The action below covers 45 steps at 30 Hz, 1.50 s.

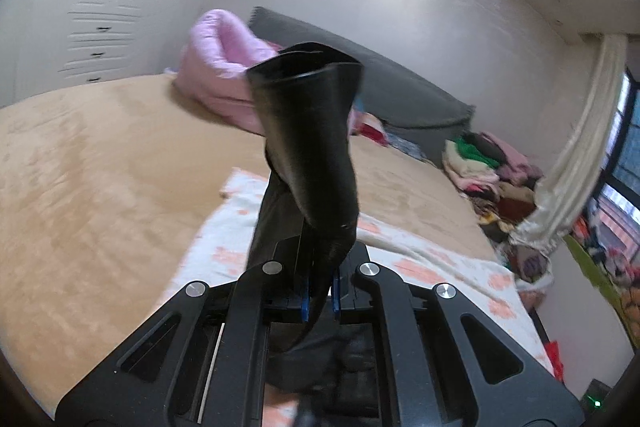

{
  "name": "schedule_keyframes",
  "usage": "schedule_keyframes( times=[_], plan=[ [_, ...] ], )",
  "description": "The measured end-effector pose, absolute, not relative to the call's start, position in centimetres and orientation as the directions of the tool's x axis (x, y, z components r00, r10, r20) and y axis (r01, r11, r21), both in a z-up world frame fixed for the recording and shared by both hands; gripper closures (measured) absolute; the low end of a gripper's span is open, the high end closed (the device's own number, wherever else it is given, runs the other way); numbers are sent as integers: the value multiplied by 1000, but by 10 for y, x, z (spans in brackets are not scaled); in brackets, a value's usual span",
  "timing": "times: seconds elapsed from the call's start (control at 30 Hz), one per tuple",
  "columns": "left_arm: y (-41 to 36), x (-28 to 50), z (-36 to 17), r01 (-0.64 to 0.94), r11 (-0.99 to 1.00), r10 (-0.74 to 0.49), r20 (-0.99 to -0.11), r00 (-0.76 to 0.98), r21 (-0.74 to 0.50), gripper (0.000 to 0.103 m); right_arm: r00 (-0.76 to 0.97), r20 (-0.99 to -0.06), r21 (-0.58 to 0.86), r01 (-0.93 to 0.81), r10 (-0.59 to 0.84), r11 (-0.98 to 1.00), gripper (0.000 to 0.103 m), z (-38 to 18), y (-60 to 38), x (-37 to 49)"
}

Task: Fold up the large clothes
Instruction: 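Fold the held sleeve across the jacket front and open the left tool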

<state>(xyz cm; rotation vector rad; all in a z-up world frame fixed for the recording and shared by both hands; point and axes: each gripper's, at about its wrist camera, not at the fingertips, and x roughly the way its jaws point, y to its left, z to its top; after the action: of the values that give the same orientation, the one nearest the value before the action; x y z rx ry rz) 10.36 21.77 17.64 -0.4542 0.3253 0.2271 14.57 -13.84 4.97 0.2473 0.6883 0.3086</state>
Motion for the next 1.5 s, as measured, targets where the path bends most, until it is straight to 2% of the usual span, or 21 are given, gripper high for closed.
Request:
schedule_keyframes(
  times=[0.17, 0.4, 0.43, 0.5, 0.83, 0.97, 1.13, 1.27, 1.37, 1.43, 1.5],
  plan=[
    [170, 122, 185, -183, 915, 51, -347, 936, -359, 102, 741, -575, 364, -147, 347, 920, 5, 48, -168, 143],
    [102, 153, 176, -60, 953, -63, -389, 919, -297, 102, 763, -570, 379, -86, 305, 921, 8, 46, -203, 137],
    [95, 157, 172, -46, 956, -78, -399, 914, -291, 102, 765, -570, 382, -76, 300, 921, 12, 45, -208, 135],
    [79, 167, 165, -22, 959, -103, -422, 901, -281, 102, 767, -572, 386, -62, 291, 920, 14, 44, -217, 135],
    [6, 193, 90, 101, 968, -217, -569, 793, -228, 102, 779, -578, 432, 42, 241, 901, 14, 35, -271, 133],
    [-21, 197, 55, 147, 976, -215, -638, 739, -159, 101, 768, -589, 467, 70, 250, 882, 14, 27, -287, 135],
    [-47, 192, 9, 188, 982, -144, -714, 685, -19, 98, 735, -615, 492, 72, 287, 868, 14, 15, -286, 143],
    [-58, 183, -19, 208, 975, -84, -751, 655, 73, 97, 679, -623, 552, 29, 388, 834, 13, 3, -274, 155],
    [-62, 177, -31, 221, 967, -52, -757, 652, 124, 81, 626, -614, 615, -3, 481, 788, 16, -7, -261, 169],
    [-64, 171, -34, 229, 963, -42, -757, 652, 144, 27, 573, -595, 682, -11, 564, 731, 30, -17, -252, 181],
    [-62, 163, -36, 243, 964, -80, -756, 650, 106, 25, 529, -569, 740, -4, 630, 672, 40, -27, -245, 188]
  ],
)
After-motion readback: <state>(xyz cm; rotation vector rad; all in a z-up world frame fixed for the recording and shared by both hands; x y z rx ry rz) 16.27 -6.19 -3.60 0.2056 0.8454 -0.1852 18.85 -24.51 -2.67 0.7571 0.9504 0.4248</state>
